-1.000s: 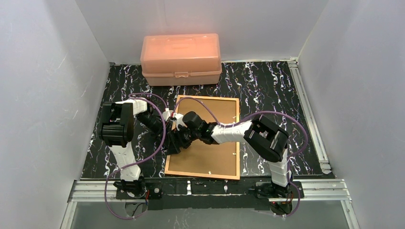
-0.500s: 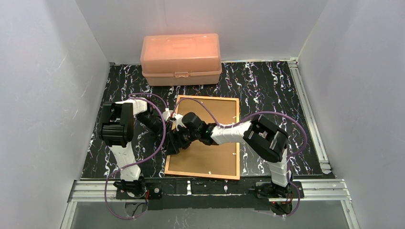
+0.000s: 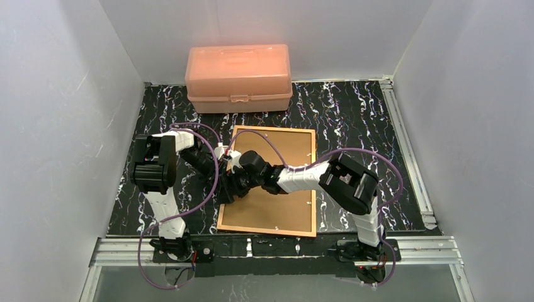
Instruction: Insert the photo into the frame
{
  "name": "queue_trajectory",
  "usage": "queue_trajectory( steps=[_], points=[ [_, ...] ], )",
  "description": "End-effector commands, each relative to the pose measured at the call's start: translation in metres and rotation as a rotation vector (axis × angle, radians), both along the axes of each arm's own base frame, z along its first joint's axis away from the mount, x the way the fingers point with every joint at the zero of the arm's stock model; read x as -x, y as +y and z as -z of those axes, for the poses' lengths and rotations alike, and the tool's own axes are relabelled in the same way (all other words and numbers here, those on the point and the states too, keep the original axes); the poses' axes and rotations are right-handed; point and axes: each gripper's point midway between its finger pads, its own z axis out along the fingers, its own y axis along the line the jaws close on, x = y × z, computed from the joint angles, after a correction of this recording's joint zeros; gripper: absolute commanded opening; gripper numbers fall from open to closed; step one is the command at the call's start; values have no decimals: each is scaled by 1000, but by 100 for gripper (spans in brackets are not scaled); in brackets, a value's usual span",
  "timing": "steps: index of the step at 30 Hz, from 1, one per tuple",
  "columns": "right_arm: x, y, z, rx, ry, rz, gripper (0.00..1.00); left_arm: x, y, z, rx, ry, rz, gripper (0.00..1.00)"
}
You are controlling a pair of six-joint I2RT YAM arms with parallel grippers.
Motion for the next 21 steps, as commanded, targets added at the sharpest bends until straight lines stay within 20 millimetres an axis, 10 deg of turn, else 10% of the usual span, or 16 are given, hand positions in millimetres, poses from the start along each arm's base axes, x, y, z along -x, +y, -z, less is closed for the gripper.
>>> queue_trajectory(
  steps=[1, 21],
  points=[
    [-4, 3, 2, -24, -33, 30, 81, -6, 1, -1, -7, -54, 29, 10],
    [-4, 4, -29, -94, -97, 48, 82, -7, -1, -17, 15, -55, 25, 11]
  ],
)
